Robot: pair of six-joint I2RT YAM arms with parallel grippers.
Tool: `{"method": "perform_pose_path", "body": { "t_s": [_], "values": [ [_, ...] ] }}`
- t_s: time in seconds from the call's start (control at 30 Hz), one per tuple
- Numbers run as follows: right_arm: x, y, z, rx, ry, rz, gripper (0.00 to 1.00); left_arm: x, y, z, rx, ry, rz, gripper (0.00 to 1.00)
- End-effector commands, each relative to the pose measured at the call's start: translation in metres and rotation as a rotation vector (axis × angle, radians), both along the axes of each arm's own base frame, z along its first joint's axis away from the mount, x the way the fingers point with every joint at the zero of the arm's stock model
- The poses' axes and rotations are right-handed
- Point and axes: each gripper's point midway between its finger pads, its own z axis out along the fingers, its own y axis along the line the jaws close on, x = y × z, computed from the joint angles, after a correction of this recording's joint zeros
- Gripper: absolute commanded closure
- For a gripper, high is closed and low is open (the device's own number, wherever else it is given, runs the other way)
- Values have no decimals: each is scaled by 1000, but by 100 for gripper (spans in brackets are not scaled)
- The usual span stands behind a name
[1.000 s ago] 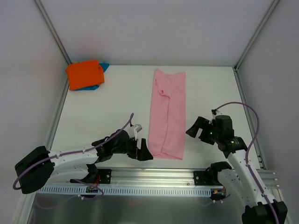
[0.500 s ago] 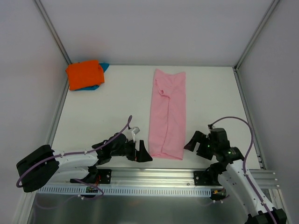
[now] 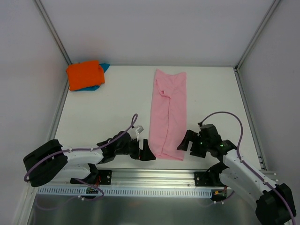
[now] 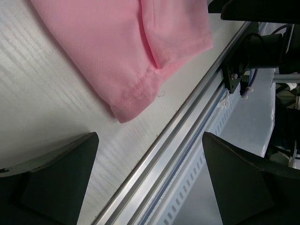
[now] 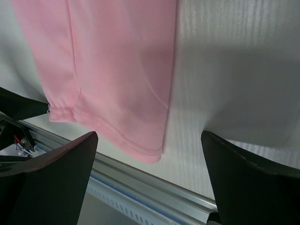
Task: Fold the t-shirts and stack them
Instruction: Grab the bottom of the folded rectangular tshirt with both arms
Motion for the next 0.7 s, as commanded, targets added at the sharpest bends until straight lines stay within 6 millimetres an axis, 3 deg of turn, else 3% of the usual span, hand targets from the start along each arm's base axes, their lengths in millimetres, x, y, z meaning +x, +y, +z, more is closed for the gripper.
{"method": "perform_pose_path", "body": {
  "t_s": [0.0, 0.13, 0.3, 0.43, 0.67],
  "values": [
    [-15, -5, -20, -50, 75, -18, 0, 16, -17, 14, -40, -73, -5, 3],
    [-19, 0, -22, -53, 83, 2, 5, 21, -31, 10, -52, -56, -19, 4],
    [-23, 7, -22, -47, 92, 19, 21, 22, -43, 7, -62, -25, -36, 1],
    [-25, 12, -25, -42, 100, 24, 35, 19, -42, -1, -51, -5, -43, 1],
    [-27, 21, -29, -32, 102, 30, 42, 14, -37, -5, -20, 8, -58, 7]
  ]
}}
